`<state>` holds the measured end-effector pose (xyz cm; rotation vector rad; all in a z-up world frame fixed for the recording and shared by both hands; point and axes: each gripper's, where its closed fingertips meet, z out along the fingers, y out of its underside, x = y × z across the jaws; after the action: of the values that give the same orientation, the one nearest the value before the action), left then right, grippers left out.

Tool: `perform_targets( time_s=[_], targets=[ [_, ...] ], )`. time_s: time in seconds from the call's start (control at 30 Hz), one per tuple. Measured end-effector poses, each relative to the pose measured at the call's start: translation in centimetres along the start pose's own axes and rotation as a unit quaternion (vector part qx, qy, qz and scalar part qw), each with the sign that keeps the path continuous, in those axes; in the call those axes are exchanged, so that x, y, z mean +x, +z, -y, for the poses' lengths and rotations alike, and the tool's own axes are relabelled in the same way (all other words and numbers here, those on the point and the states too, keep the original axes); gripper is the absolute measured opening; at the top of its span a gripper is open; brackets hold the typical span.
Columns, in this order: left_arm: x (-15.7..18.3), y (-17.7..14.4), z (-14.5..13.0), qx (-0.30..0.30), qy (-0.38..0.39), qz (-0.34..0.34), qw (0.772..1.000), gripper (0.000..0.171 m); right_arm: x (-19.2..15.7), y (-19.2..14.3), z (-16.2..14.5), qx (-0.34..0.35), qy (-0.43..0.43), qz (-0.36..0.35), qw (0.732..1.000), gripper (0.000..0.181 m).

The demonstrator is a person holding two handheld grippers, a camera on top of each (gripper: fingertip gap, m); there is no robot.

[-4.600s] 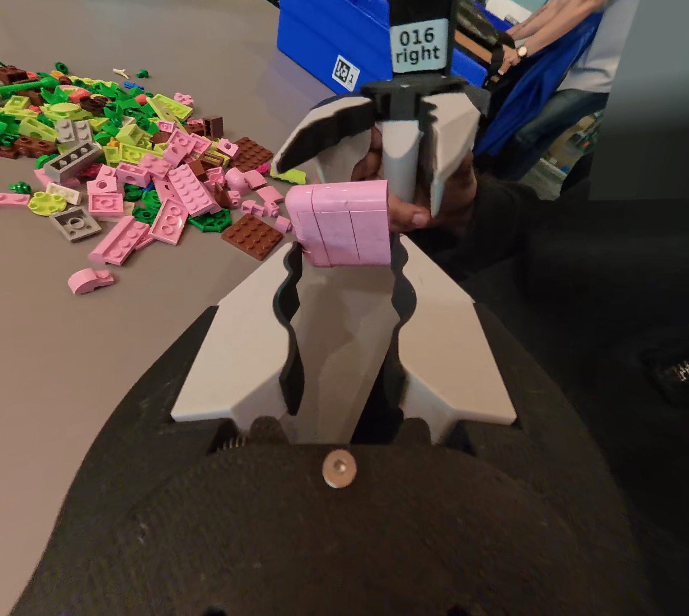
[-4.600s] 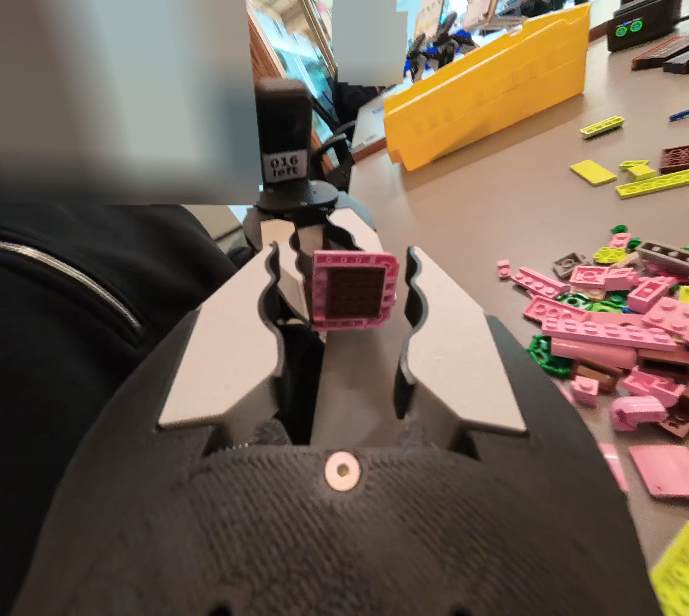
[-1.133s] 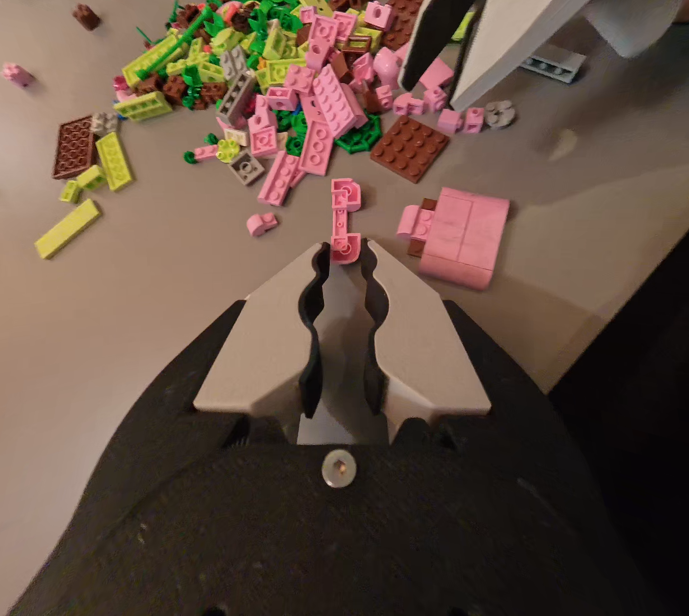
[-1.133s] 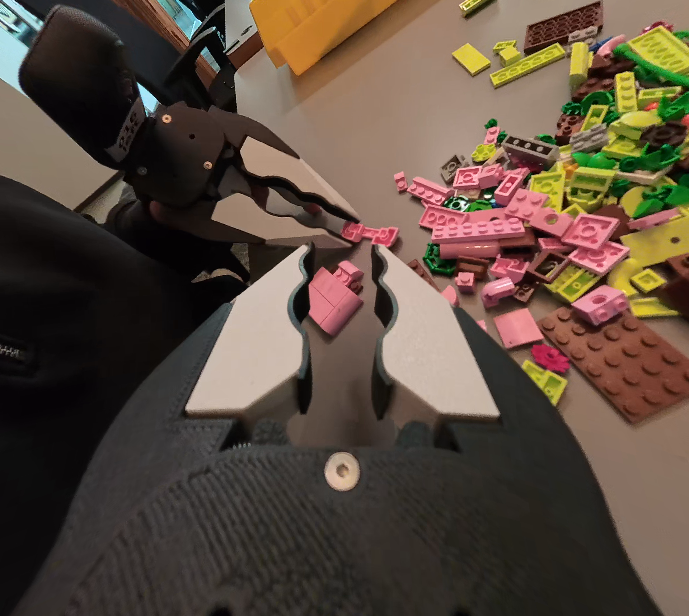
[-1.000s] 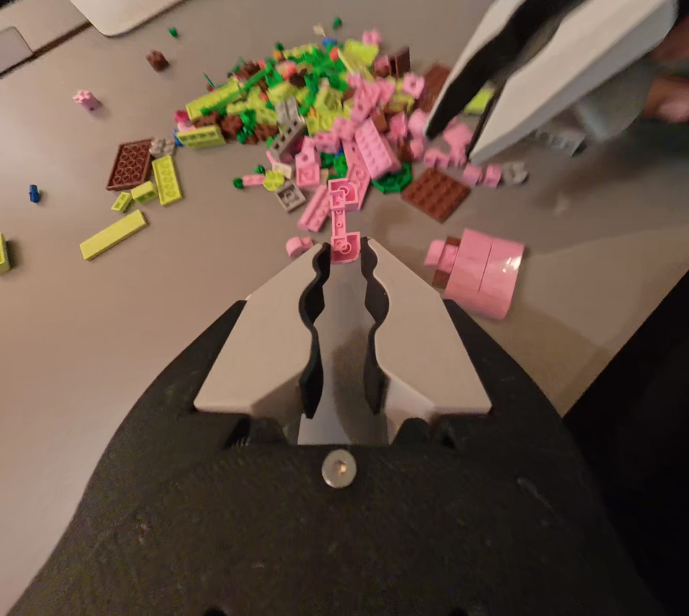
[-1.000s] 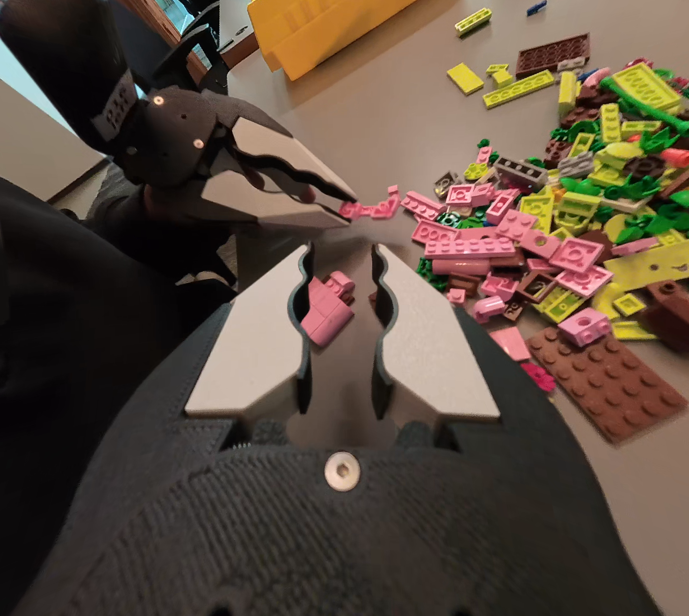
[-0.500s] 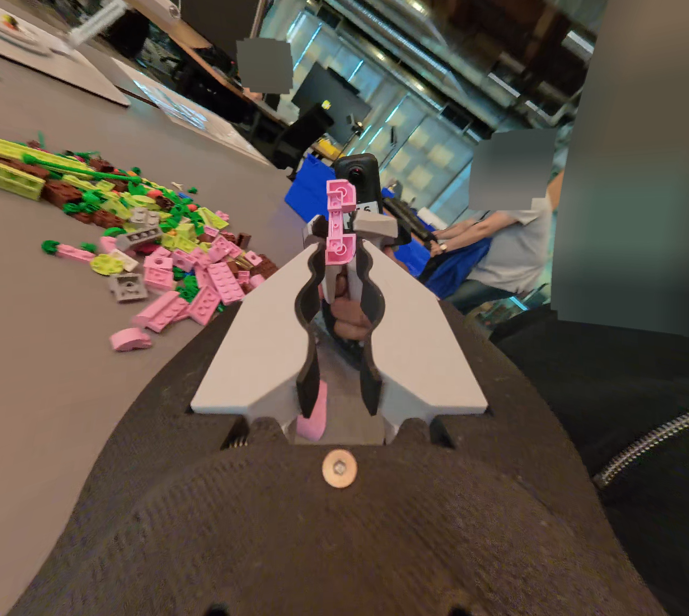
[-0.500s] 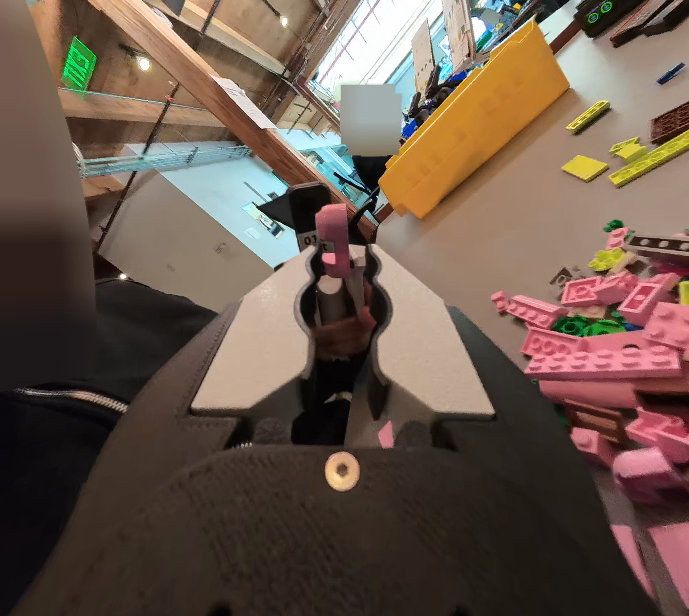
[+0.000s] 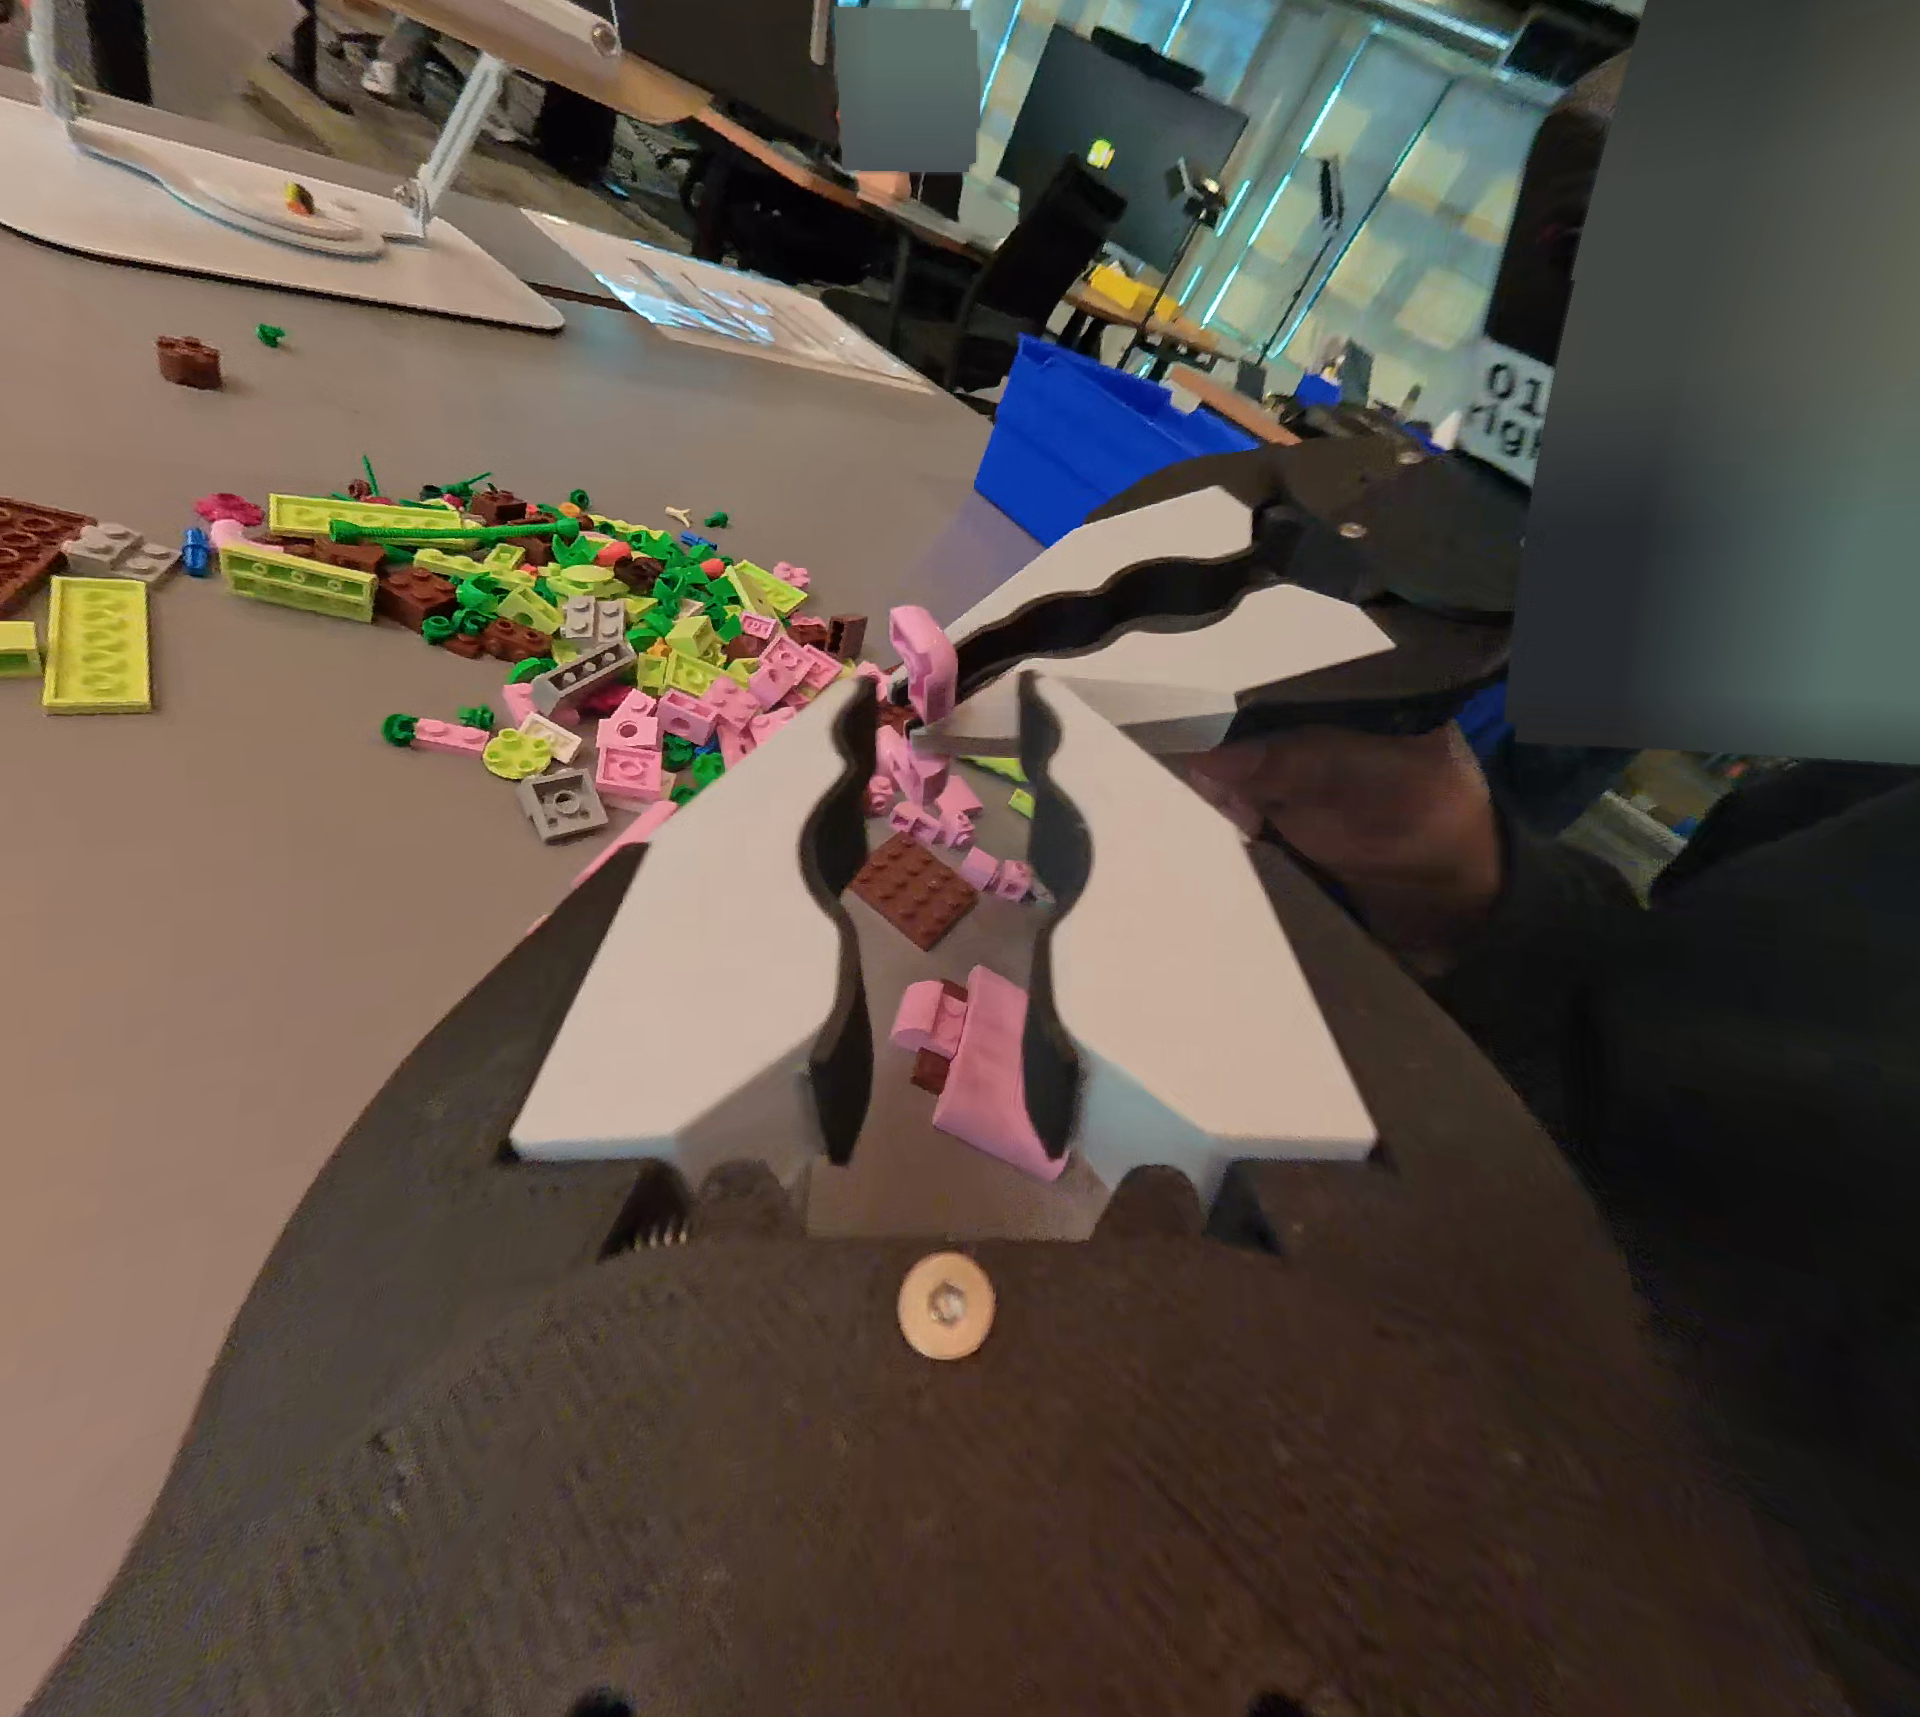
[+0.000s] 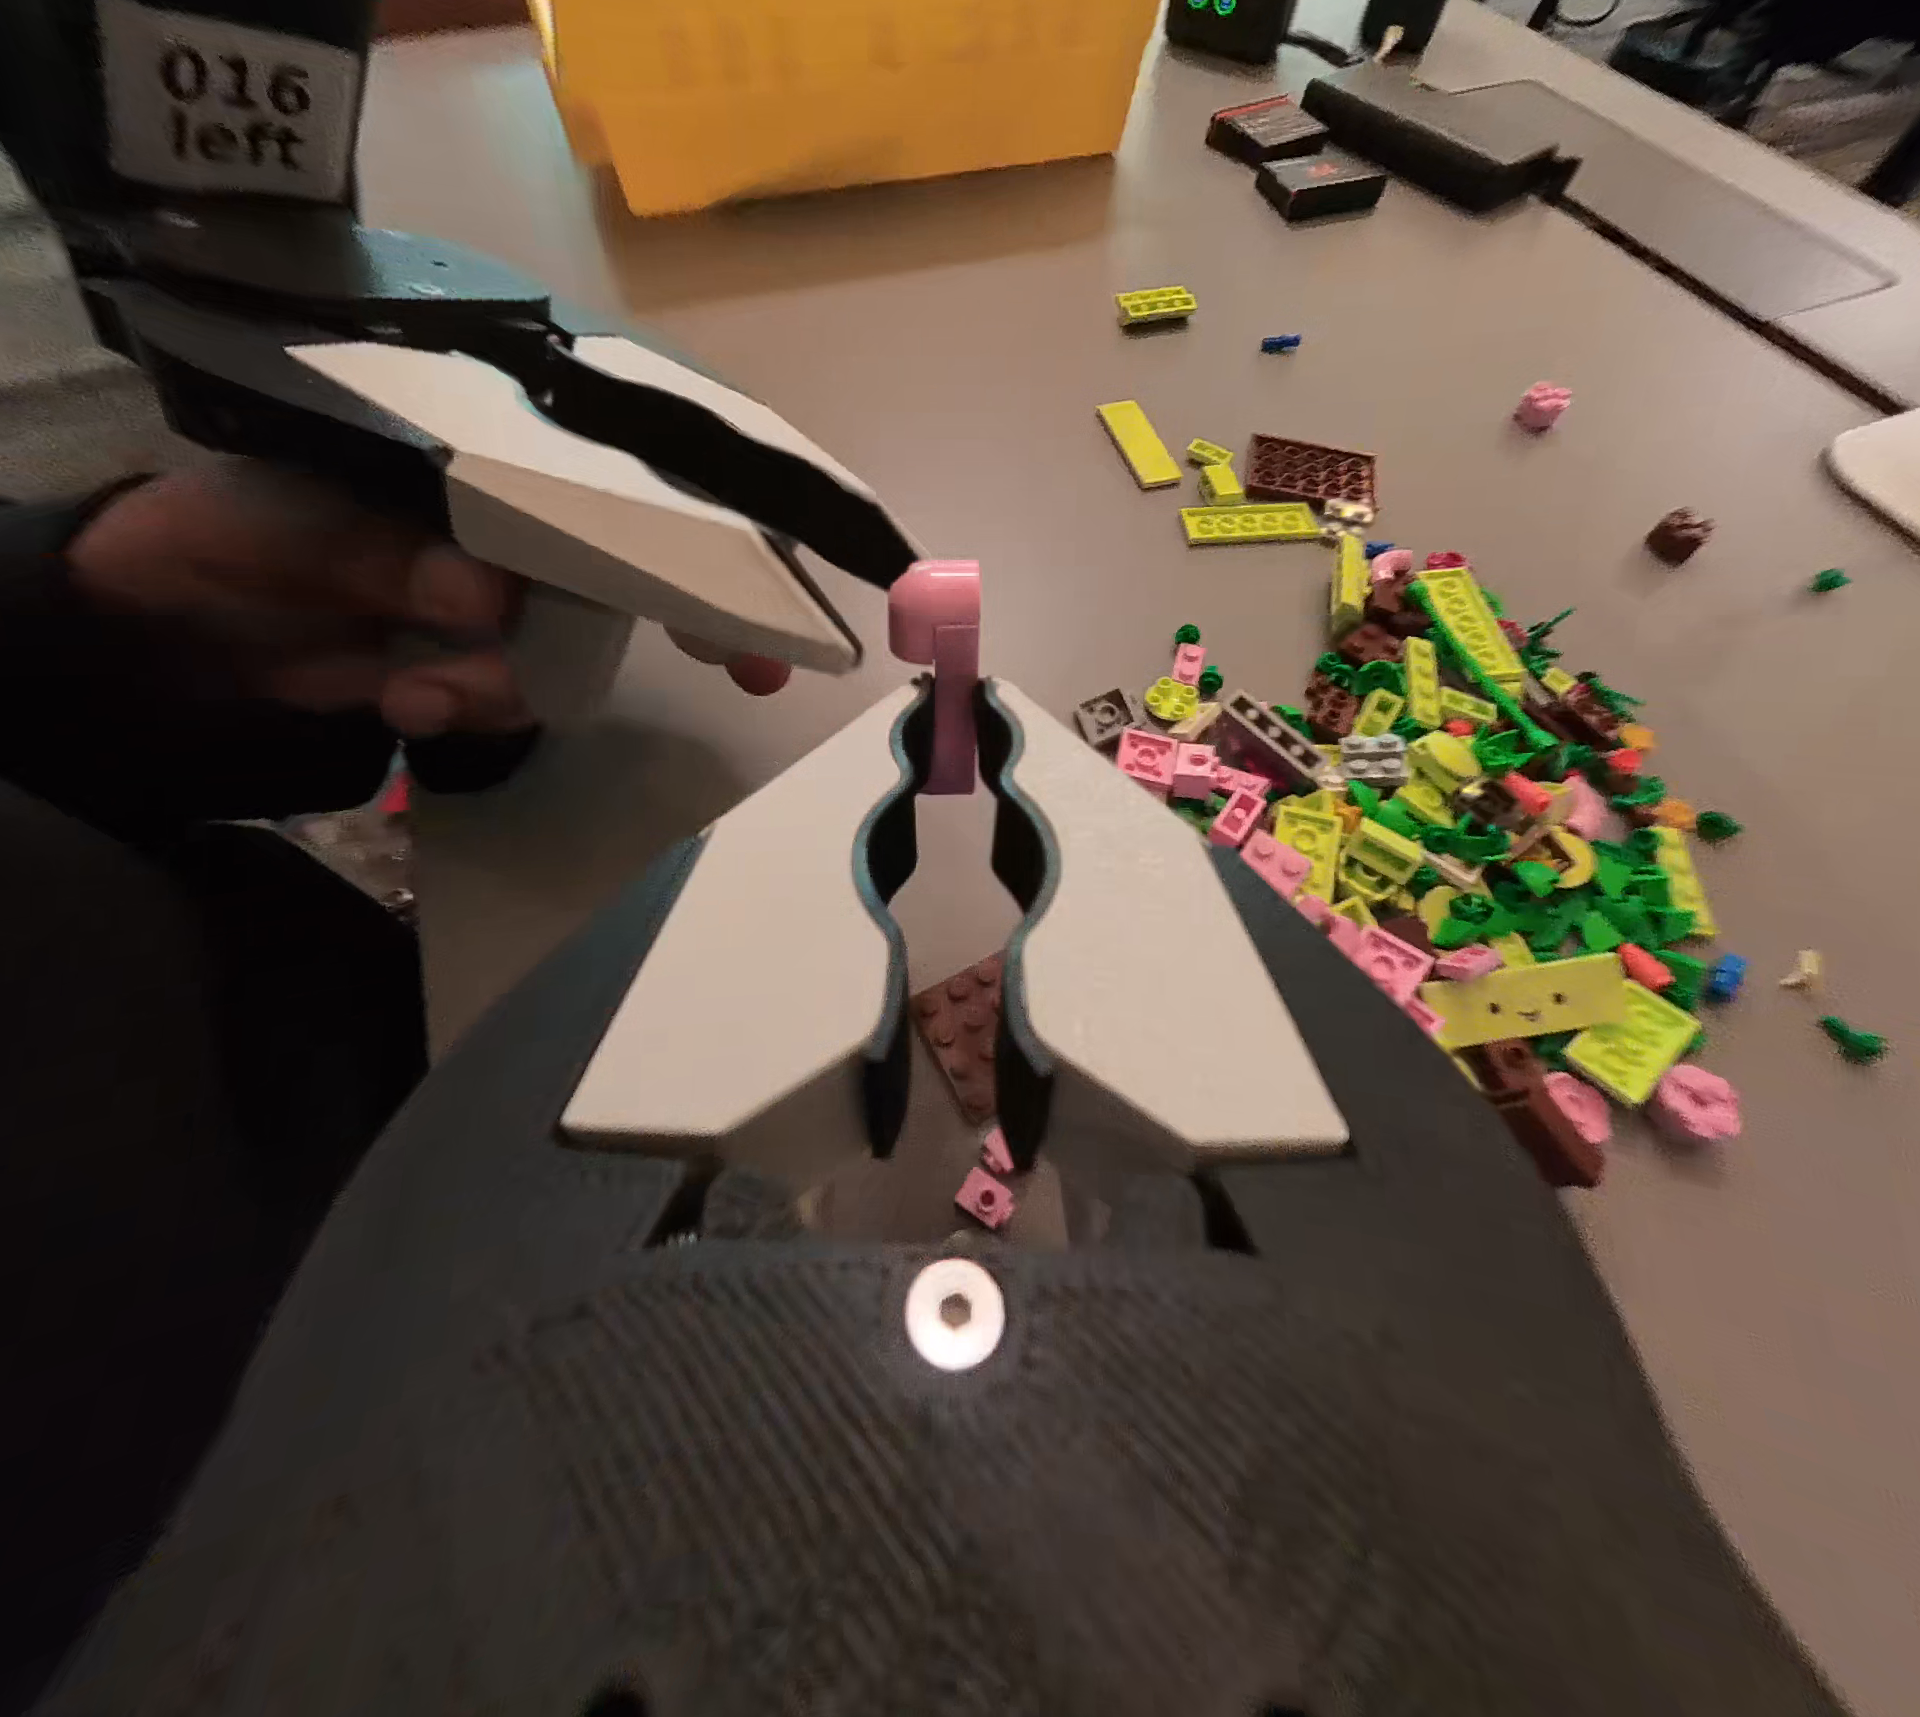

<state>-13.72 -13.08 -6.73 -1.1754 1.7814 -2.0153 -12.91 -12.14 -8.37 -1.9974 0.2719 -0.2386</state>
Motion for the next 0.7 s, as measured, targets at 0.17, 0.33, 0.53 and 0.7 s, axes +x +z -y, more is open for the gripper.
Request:
perform_targets(
  time_s=[0.17,0.33,0.53,0.7],
  targets=[
    [-0.2,-0.2,0.0,0.003,0.026,0.017,1.000,0.005,-0.4,0.2,0.0,-0.018,-0.051,-0.026,0.998,0.005],
    [0.0,-0.5,0.5,0.003,0.027,0.003,1.000,0.005,-0.6,-0.2,0.6,0.001,-0.054,-0.023,0.998,0.005],
    [-4.8,-3.3,2.3,0.031,0.031,0.092,0.995,0.005,0.2,-3.1,2.8,0.087,0.017,0.016,0.996,0.004],
    [-4.2,-3.8,3.8,0.092,-0.155,-0.022,0.983,0.005,2.2,-4.2,2.1,0.097,0.071,0.025,0.992,0.005]
  ],
)
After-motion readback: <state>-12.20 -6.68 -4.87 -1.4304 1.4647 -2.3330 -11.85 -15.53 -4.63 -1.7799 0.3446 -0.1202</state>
